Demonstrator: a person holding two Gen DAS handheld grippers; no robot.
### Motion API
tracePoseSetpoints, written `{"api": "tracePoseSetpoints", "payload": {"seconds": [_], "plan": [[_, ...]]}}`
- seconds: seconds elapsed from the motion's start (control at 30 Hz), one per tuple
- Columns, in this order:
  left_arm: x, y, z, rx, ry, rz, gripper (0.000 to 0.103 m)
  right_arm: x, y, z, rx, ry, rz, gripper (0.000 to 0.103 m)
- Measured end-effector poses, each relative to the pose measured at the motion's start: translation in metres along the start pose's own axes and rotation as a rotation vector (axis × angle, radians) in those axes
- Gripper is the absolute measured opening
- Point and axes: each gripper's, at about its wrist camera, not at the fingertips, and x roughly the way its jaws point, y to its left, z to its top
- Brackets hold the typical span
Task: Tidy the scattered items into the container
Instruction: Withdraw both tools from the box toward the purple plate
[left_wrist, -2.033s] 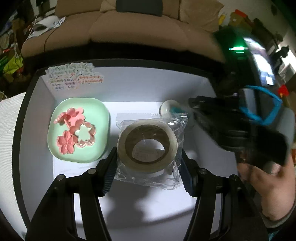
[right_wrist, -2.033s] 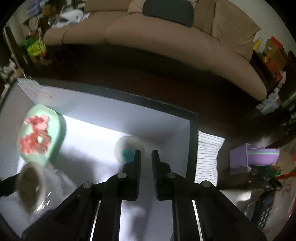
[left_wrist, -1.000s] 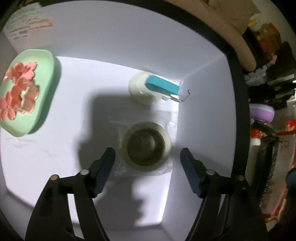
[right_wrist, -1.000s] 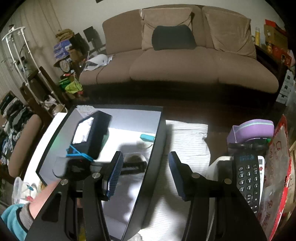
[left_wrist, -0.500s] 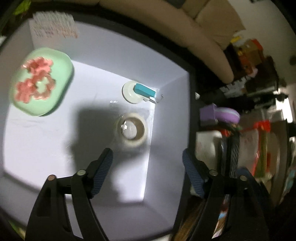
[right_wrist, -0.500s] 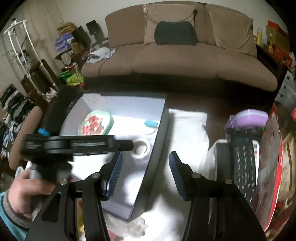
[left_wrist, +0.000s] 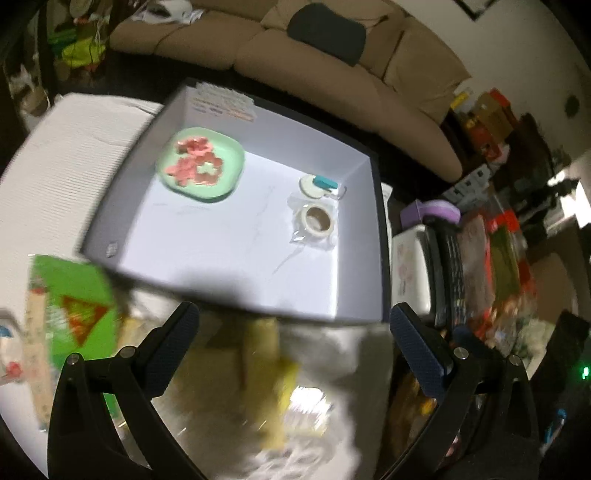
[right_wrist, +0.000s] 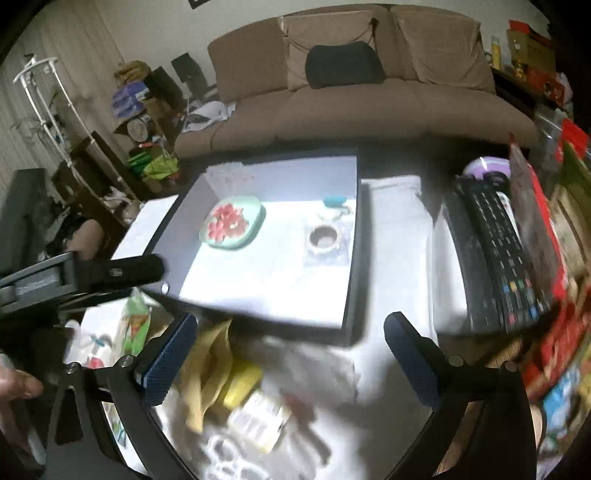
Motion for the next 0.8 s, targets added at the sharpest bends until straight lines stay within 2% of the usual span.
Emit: {"api": "tracePoseSetpoints", "payload": {"seconds": [0.2,0.47,0.63,0.8], "plan": [[-0.062,0.034,-0.065,-0.003,-0.029,0.046,0.103,-0.046,0.036,-0.041,-0.038,-0.006,-0.034,0.103],[-0.122,0.062,-0.164,0.122,-0.119,0.153,0.103,-0.101,0.068,-0.117,-0.072,-0.039,-0.072,0.103],[-0.127,0.086,-0.218,0.203,-0.173,0.221,0.103,-0.109,0.061,-0.168,-0.047,-0.051,-0.125,0.103],[-0.107,0.122,-0.263,0.243,-0.201,0.273,0.103,-0.1,0.039,-0.217,0.02,-0.047,-0.15,0.103]]}}
